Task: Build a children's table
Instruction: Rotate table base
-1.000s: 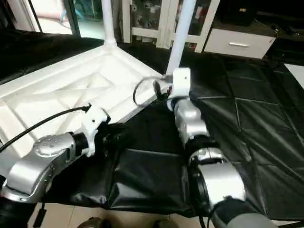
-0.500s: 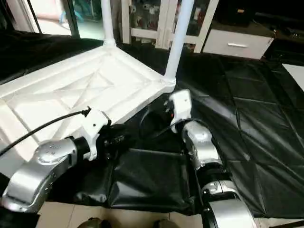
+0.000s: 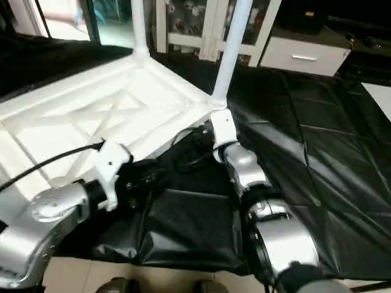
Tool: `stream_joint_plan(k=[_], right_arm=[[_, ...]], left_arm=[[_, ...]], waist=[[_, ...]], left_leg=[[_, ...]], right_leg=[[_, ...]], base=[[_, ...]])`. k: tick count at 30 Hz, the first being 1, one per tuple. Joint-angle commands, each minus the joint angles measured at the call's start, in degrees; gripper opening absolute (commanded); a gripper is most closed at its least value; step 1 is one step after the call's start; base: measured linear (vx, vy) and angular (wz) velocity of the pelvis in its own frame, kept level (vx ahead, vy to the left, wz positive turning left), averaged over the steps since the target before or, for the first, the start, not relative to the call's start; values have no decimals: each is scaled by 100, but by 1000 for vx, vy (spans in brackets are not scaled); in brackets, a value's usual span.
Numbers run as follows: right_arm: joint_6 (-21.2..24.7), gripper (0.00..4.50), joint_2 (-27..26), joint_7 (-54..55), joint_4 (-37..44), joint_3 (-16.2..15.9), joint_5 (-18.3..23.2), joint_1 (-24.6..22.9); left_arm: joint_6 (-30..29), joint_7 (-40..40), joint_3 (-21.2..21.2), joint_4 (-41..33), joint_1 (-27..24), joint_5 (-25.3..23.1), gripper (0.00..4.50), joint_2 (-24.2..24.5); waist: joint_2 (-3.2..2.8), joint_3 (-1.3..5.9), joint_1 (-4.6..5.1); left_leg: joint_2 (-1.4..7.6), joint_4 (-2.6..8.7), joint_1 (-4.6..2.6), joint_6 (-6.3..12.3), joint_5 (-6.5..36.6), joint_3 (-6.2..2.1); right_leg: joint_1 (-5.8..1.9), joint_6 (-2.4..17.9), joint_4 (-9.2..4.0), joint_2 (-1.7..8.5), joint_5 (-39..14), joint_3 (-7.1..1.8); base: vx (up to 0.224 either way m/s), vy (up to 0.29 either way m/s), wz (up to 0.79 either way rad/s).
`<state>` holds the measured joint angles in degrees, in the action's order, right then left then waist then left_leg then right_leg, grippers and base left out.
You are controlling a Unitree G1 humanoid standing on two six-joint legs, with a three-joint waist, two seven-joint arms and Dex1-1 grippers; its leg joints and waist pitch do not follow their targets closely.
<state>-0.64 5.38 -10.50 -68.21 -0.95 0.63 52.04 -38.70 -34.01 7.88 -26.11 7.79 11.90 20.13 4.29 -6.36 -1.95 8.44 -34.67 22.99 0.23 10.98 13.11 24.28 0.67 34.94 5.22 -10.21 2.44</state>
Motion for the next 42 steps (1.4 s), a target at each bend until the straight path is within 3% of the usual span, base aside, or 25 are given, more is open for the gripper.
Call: stream_joint_plan(k=[1, 5, 7, 8, 11, 13, 14, 16, 19, 22, 23, 24, 25, 26, 29, 31, 32, 33, 34, 36, 37, 39, 40, 41, 42], right_arm=[[-50, 450, -29, 174, -192, 42, -47, 118], [-125, 450, -152, 200, -341, 71, 9, 263], [-194, 450, -267, 257, -458, 126, 13, 387], [-309, 450, -377, 384, -559, 287, 88, 578], [-469, 450, -463, 462, -608, 492, 239, 750], [-864, 450, -591, 427, -616, 958, 653, 1011], [-893, 450, -599, 423, -616, 1003, 694, 1028], [-1110, 450, -604, 428, -627, 1290, 944, 1108], [-1239, 450, -489, 336, -644, 1407, 968, 1076], [-1265, 450, -401, 403, -647, 1388, 896, 1026], [-1398, 450, -243, 375, -613, 1327, 782, 930], [-1398, 450, -243, 375, -613, 1327, 782, 930], [-1448, 450, -158, 330, -586, 1309, 742, 877], [-1448, 450, -158, 330, -586, 1309, 742, 877], [-1753, 450, 96, -287, -206, 1379, 861, 528], [-1696, 450, 153, -667, 402, 1398, 1014, 139], [-1632, 450, 155, -736, 763, 1369, 1047, -74], [-1197, 450, 96, -962, 2012, 1260, 1257, -802], [-1197, 450, 96, -962, 2012, 1260, 1257, -802], [-814, 450, 66, -1090, 2967, 1091, 1398, -1394], [-750, 450, 64, -1105, 3133, 1052, 1418, -1499], [-35, 450, 122, -1049, 5059, 577, 1592, -2773], [138, 450, 146, -1040, 5537, 468, 1625, -3111], [162, 450, 154, -1038, 5632, 445, 1623, -3184], [329, 450, 177, -1013, 6140, 345, 1601, -3562]], left_arm=[[-169, 57, -43, -282, -77, 98, 171, 48], [-316, 99, -69, -471, -110, 162, 171, 77], [-457, 93, -62, -638, -115, 254, 171, 93], [-609, 78, -23, -794, -109, 349, 171, 105], [-705, 80, 16, -882, -96, 385, 171, 105], [-818, 136, 78, -935, -28, 426, 171, 52], [-823, 139, 83, -935, -22, 429, 171, 48], [-857, 175, 144, -911, 51, 443, 171, 7], [-839, 200, 225, -829, 160, 430, 171, -42], [-816, 222, 235, -770, 203, 435, 171, -82], [-751, 234, 297, -668, 270, 413, 171, -137], [-751, 234, 297, -668, 270, 413, 171, -137], [-709, 210, 350, -612, 301, 418, 171, -168], [-709, 210, 350, -612, 301, 418, 171, -168], [-477, 62, 439, -515, 291, 570, 171, -269], [-408, -30, 370, -599, 174, 655, 171, -185], [-390, -54, 345, -618, 140, 674, 171, -158], [-318, -6, 107, -719, -35, 738, 171, -155], [-318, -6, 107, -719, -35, 738, 171, -155], [-240, 90, -52, -787, -157, 762, 171, -215], [-222, 112, -74, -797, -176, 761, 171, -231], [-24, 667, -178, -760, -412, 342, 171, -362], [-3, 840, -178, -697, -449, 209, 171, -394], [21, 881, -173, -672, -448, 172, 171, -402], [146, 1084, -157, -548, -435, 23, 171, -459]], waist=[[-81, 297, -16], [-81, 197, -32], [-108, 136, -43], [-175, 73, -70], [-143, 26, -39], [-183, 13, -56], [-193, 6, -60], [-178, -2, -59], [-230, 6, -90], [-255, 34, -120], [-291, 96, -141], [-276, 77, -156], [-309, 138, -162], [-298, 122, -163], [-357, 236, -173], [-313, 246, -179], [-388, 298, -189], [-337, 323, -181], [-333, 340, -191], [-338, 380, -187], [-337, 353, -191], [-322, 356, -213], [-322, 339, -223], [-331, 332, -225], [-318, 316, -201]], left_leg=[[481, 497, -210, 58, 846, -266], [487, 514, -209, 73, 870, -263], [494, 537, -214, 17, 952, -271], [495, 561, -217, -76, 1077, -292], [498, 580, -199, -192, 1290, -298], [491, 560, -207, -135, 1140, -278], [490, 558, -198, -104, 1071, -280], [484, 511, -181, 125, 680, -258], [472, 455, -203, 431, 130, -213], [474, 444, -224, 426, 116, -204], [473, 430, -229, 390, 89, -208], [470, 432, -237, 345, 150, -193], [467, 419, -248, 320, 137, -199], [470, 426, -245, 307, 167, -195], [471, 396, -244, 213, 379, -195], [474, 387, -210, 313, 324, -205], [467, 370, -206, 324, 291, -215], [464, 361, -182, 435, 161, -223], [470, 356, -177, 470, 135, -225], [482, 360, -186, 424, 492, -230], [478, 373, -182, 368, 671, -230], [515, 417, -202, 125, 1006, -259], [502, 434, -186, 102, 977, -274], [522, 471, -208, 16, 1263, -278], [501, 510, -237, -145, 1797, -301]], right_leg=[[-178, 1256, -275, 337, -375, -257], [-171, 1290, -267, 343, -338, -265], [-152, 1293, -277, 349, -442, -268], [-129, 1299, -281, 362, -533, -269], [-157, 1289, -295, 392, -693, -289], [-151, 1346, -269, 397, -378, -299], [-156, 1378, -255, 397, -286, -296], [-187, 1544, -192, 412, 150, -304], [-170, 1750, -135, 348, 729, -270], [-179, 1786, -136, 335, 652, -261], [-206, 1806, -119, 332, 636, -254], [-185, 1796, -137, 320, 554, -249], [-211, 1814, -116, 320, 576, -246], [-197, 1809, -130, 314, 545, -241], [-256, 1865, -121, 336, 469, -241], [-289, 1881, -118, 357, 569, -249], [-316, 1896, -97, 358, 598, -246], [-349, 1856, -103, 340, 773, -251], [-352, 1833, -102, 337, 780, -256], [-331, 1783, -174, 370, 70, -262], [-321, 1747, -219, 367, -225, -269], [-295, 1394, -280, 359, -853, -285], [-307, 1231, -302, 323, -865, -290], [-256, 1027, -350, 320, -1194, -300], [-236, 854, -428, 319, -2051, -280]], base=[[0, 0, 0], [0, 0, 0], [0, 0, 0], [0, 0, 0], [0, 0, 0], [0, 0, 0], [0, 0, 0], [0, 0, 0], [0, 0, 0], [0, 0, 0], [0, 0, 0], [0, 0, 0], [0, 0, 0], [0, 0, 0], [0, 0, 0], [0, 0, 0], [0, 0, 0], [0, 0, 0], [0, 0, 0], [0, 0, 0], [0, 0, 0], [0, 0, 0], [0, 0, 0], [0, 0, 0], [0, 0, 0]])
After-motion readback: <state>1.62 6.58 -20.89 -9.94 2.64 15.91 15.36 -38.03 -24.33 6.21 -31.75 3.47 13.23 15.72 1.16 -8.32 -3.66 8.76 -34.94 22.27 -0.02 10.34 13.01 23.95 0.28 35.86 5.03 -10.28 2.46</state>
